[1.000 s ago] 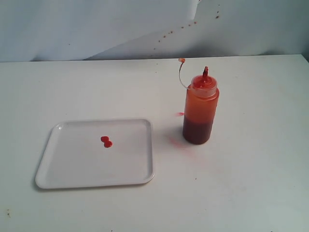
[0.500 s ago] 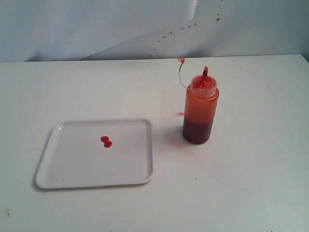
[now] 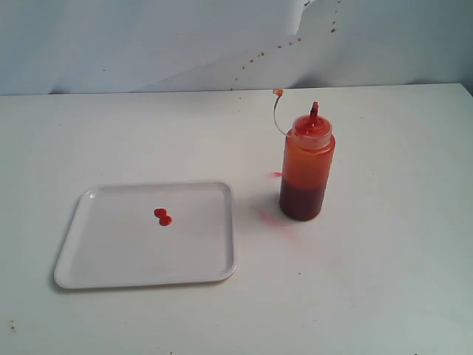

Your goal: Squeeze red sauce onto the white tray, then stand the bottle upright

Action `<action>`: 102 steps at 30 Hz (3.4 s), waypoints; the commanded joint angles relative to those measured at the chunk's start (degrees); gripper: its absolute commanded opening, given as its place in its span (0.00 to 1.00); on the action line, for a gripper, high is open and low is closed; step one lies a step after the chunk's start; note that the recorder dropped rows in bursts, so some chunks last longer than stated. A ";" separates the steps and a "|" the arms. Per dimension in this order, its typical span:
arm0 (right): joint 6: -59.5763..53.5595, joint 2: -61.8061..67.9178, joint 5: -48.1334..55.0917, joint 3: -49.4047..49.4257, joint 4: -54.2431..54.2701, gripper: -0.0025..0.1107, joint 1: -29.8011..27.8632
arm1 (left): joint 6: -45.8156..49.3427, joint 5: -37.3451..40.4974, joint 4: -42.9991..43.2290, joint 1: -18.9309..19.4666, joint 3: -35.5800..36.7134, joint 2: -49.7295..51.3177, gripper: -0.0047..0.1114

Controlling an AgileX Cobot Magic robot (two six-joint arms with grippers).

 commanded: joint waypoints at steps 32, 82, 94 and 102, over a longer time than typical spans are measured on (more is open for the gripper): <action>0.17 -0.22 -0.50 0.43 -0.05 0.02 -0.29 | -0.09 -0.18 0.15 0.03 0.38 -0.14 0.04; 0.38 -8.27 -24.29 20.61 25.08 0.02 -28.99 | -0.09 -0.28 0.15 0.03 0.38 -0.14 0.04; -6.80 -8.27 -23.18 20.61 24.05 0.02 -28.99 | -0.09 -0.28 0.15 0.03 0.38 -0.14 0.04; -28.83 -9.91 -15.50 20.61 32.48 0.02 -28.99 | -0.09 -0.28 0.15 0.03 0.38 -0.14 0.04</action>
